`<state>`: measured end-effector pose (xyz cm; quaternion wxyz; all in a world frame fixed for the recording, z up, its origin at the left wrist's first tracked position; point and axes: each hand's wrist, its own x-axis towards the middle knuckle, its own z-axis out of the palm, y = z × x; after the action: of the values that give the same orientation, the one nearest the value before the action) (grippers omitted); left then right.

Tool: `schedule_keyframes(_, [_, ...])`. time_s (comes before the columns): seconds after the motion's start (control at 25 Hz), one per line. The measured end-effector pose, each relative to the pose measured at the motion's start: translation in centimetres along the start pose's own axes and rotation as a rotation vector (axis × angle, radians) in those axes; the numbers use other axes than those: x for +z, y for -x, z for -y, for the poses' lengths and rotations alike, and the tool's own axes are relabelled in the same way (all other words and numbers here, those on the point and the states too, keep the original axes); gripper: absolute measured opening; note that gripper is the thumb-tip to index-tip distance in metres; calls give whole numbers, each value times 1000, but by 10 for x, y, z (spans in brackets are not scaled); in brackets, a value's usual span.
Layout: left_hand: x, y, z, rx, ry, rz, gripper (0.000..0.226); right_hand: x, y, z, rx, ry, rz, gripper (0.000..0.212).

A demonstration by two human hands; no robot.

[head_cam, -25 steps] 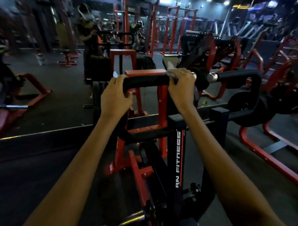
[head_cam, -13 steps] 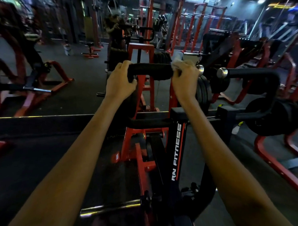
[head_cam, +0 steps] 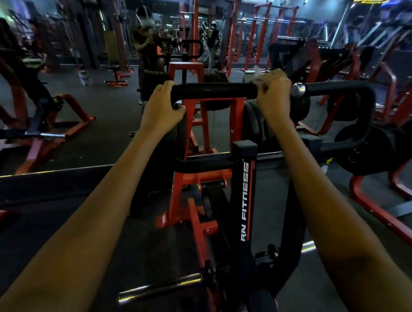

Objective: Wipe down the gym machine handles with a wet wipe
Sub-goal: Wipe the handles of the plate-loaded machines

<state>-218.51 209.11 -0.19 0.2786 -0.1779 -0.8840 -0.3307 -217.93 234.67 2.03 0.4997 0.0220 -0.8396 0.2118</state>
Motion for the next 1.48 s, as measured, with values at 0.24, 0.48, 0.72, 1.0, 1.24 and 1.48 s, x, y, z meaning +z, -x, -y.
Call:
schedule_keyframes(0.24, [-2,-3,-1,-12,119,34,41,16,13,32,-13,-106,15,22])
schedule_keyframes(0.48, [1,0,-1,5,58,21,42,9,41,28,638,-564,-422,7])
schedule_keyframes(0.72, [9,7,2,-5,-111,-35,66,34,35,28,915,-979,-415,29])
schedule_keyframes(1.0, [38,46,16,3,-117,-196,93,43,39,29,923,-1190,-356,32])
schedule_keyframes(1.24, [57,68,30,19,-100,-258,86,51,45,56,961,-1384,-317,35])
schedule_keyframes(1.48, [59,71,30,2,-144,-250,83,63,59,96,925,-1526,-91,31])
